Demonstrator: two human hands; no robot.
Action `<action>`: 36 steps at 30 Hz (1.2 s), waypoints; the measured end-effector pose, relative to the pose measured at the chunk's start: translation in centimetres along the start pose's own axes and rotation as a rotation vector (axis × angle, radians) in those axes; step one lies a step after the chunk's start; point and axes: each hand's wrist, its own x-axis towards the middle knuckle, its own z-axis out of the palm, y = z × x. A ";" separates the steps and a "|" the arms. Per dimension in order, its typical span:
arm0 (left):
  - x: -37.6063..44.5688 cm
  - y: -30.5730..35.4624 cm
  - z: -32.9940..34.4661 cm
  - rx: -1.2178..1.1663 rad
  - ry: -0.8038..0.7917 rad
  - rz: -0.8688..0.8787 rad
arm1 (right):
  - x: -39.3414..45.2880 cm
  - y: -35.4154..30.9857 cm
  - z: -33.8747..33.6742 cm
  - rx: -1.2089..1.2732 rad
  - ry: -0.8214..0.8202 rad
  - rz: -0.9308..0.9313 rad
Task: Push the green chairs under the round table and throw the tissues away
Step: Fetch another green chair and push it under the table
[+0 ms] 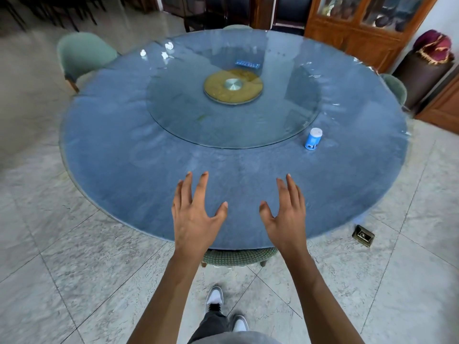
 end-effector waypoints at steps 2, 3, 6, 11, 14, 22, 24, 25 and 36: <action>0.4 0.5 -0.8 0.035 0.003 0.019 | 0.9 -0.8 -0.8 -0.023 0.022 -0.032; 0.5 0.6 -1.1 0.063 0.005 0.035 | 1.2 -1.1 -1.2 -0.030 0.028 -0.049; 0.7 1.2 -1.9 0.143 0.040 0.096 | 1.9 -2.1 -2.1 -0.036 0.040 -0.093; 0.7 1.6 -2.5 0.170 0.041 0.115 | 2.0 -2.7 -2.4 -0.036 0.032 -0.113; 0.6 1.6 -2.7 0.165 0.034 0.090 | 1.8 -2.9 -2.2 -0.027 -0.002 -0.101; 0.0 0.3 -3.9 0.165 0.040 0.041 | 1.5 -4.4 -0.9 0.035 -0.092 -0.109; 0.1 -0.5 -4.2 0.154 0.051 0.023 | 1.6 -5.3 -0.2 0.057 -0.108 -0.125; 0.0 -0.8 -4.4 0.152 0.054 0.011 | 1.7 -5.6 0.2 0.064 -0.113 -0.137; 1.9 -9.0 -8.6 0.109 0.122 -0.076 | 2.6 -12.8 8.3 0.112 -0.216 -0.246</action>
